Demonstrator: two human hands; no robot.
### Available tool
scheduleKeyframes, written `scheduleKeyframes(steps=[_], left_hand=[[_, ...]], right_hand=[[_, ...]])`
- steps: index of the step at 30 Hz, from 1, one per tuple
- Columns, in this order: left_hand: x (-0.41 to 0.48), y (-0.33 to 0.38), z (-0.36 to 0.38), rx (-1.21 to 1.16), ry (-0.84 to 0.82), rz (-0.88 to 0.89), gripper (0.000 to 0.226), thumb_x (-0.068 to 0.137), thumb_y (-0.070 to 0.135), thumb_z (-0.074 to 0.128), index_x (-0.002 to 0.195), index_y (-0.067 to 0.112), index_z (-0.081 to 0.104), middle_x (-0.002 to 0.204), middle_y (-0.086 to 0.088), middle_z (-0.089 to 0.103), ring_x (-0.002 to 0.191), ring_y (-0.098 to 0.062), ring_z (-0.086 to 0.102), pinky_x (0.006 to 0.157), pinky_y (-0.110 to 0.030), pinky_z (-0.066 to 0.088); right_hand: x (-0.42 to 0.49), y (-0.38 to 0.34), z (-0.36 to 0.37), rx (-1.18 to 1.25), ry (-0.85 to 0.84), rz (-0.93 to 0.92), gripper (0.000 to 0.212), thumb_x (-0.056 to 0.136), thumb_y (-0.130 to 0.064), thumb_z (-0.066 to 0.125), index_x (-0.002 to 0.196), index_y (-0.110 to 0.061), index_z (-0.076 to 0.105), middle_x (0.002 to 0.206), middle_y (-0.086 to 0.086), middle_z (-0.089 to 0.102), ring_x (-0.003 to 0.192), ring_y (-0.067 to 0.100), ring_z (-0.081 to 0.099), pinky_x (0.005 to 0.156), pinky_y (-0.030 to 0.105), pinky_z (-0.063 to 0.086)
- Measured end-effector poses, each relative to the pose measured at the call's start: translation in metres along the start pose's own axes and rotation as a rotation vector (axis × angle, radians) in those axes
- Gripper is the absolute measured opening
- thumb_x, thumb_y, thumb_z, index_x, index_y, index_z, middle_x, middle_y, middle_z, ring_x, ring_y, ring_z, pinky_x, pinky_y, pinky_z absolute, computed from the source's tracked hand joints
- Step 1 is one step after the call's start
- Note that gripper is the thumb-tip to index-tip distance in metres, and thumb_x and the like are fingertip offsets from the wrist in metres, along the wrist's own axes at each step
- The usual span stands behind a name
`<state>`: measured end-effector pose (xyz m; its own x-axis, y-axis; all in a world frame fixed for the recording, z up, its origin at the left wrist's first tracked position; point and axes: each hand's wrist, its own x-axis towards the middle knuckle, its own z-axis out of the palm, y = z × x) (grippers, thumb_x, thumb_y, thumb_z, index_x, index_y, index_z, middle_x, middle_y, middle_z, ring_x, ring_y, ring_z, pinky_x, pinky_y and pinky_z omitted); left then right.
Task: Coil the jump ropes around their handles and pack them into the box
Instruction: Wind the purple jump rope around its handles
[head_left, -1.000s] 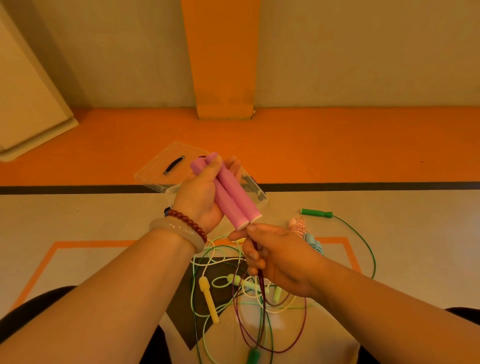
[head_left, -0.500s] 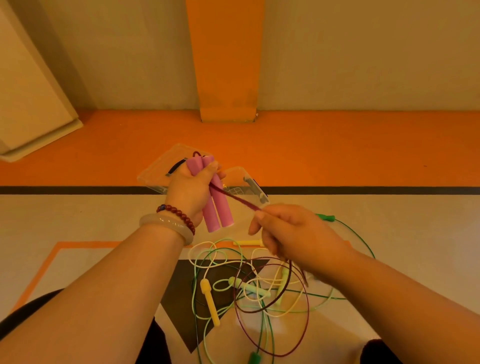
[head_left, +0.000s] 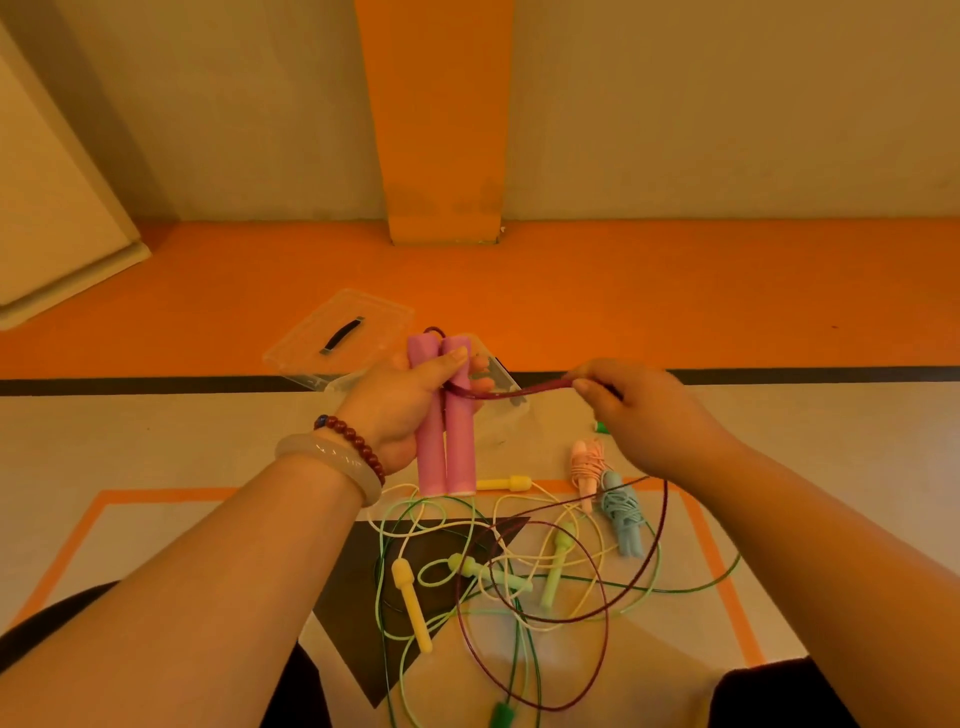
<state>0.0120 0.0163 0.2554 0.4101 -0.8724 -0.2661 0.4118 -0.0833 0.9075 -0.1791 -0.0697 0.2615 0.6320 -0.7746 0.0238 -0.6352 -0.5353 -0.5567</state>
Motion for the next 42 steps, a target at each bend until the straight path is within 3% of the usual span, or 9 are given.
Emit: scheduleKeyframes(steps=[4,7,14,19,23,26,33,38,42], left_hand=[[0.003,-0.008,0.001,-0.025,0.109,0.035,0.013,0.097,0.009,0.052,0.086,0.015,0.058,0.073,-0.002,0.071,0.07,-0.013,0.068,0.065,-0.025,0.058],[0.006,-0.008,-0.001,-0.05,0.141,0.062,0.01,0.097,0.01,0.053,0.09,0.014,0.059,0.083,-0.004,0.07,0.073,-0.012,0.068,0.064,-0.024,0.057],[0.005,-0.02,0.006,-0.069,0.112,0.071,0.008,0.096,0.01,0.054,0.096,0.013,0.061,0.09,-0.004,0.07,0.075,-0.009,0.071,0.071,-0.03,0.059],[0.004,-0.028,0.012,-0.082,0.073,0.038,0.009,0.096,0.011,0.054,0.098,0.011,0.063,0.1,-0.01,0.07,0.084,-0.014,0.071,0.084,-0.041,0.057],[0.004,-0.024,0.011,-0.094,0.071,0.034,0.011,0.097,0.011,0.052,0.105,0.009,0.06,0.097,-0.009,0.069,0.071,-0.011,0.071,0.063,-0.031,0.06],[0.003,-0.021,0.011,-0.036,0.052,0.043,0.01,0.097,0.011,0.052,0.104,0.011,0.059,0.096,-0.004,0.069,0.066,-0.007,0.07,0.055,-0.026,0.058],[-0.004,-0.01,0.009,-0.051,-0.136,-0.094,0.011,0.096,0.014,0.053,0.102,0.013,0.061,0.087,-0.003,0.075,0.073,-0.017,0.072,0.065,-0.033,0.06],[-0.008,-0.01,0.009,-0.074,-0.201,-0.11,0.015,0.095,0.015,0.051,0.106,0.012,0.061,0.094,-0.004,0.075,0.08,-0.016,0.072,0.067,-0.033,0.06],[-0.009,-0.012,0.011,-0.042,-0.219,-0.127,0.019,0.095,0.017,0.052,0.109,0.009,0.062,0.094,-0.002,0.075,0.077,-0.011,0.07,0.066,-0.03,0.06]], right_hand=[[-0.002,-0.006,0.016,-0.041,-0.151,-0.077,0.037,0.102,-0.032,0.038,0.138,-0.035,0.044,0.126,-0.005,0.057,0.107,0.011,0.051,0.08,0.023,0.034],[-0.003,-0.01,0.027,-0.09,-0.178,-0.113,0.037,0.103,-0.036,0.034,0.138,-0.035,0.045,0.138,-0.006,0.053,0.121,0.013,0.049,0.091,0.026,0.039],[-0.015,-0.034,0.048,0.362,-0.203,-0.022,0.028,0.091,-0.047,0.054,0.116,-0.034,0.05,0.096,-0.018,0.059,0.085,-0.002,0.059,0.068,0.016,0.044],[-0.015,-0.04,0.06,0.366,-0.162,0.087,0.035,0.086,-0.039,0.068,0.11,-0.027,0.046,0.093,0.0,0.069,0.079,0.016,0.067,0.072,0.036,0.054],[-0.011,-0.039,0.048,0.195,-0.163,0.028,0.017,0.095,-0.035,0.055,0.1,-0.019,0.056,0.088,0.003,0.069,0.07,0.013,0.062,0.063,0.023,0.047],[-0.009,-0.036,0.039,0.118,-0.147,-0.027,0.023,0.099,-0.031,0.049,0.09,-0.015,0.062,0.074,-0.002,0.063,0.066,0.01,0.057,0.059,0.019,0.042],[-0.001,-0.016,0.025,0.352,-0.009,0.026,0.021,0.09,-0.038,0.061,0.076,-0.023,0.067,0.066,-0.01,0.057,0.058,-0.001,0.049,0.052,0.01,0.037],[0.002,-0.011,0.029,0.67,-0.085,0.171,0.016,0.082,-0.029,0.073,0.077,-0.016,0.065,0.065,-0.003,0.063,0.051,0.005,0.043,0.051,0.021,0.036],[0.001,-0.009,0.028,0.677,-0.094,0.156,0.016,0.082,-0.026,0.074,0.079,-0.013,0.064,0.067,-0.002,0.064,0.05,0.006,0.042,0.049,0.02,0.037]])
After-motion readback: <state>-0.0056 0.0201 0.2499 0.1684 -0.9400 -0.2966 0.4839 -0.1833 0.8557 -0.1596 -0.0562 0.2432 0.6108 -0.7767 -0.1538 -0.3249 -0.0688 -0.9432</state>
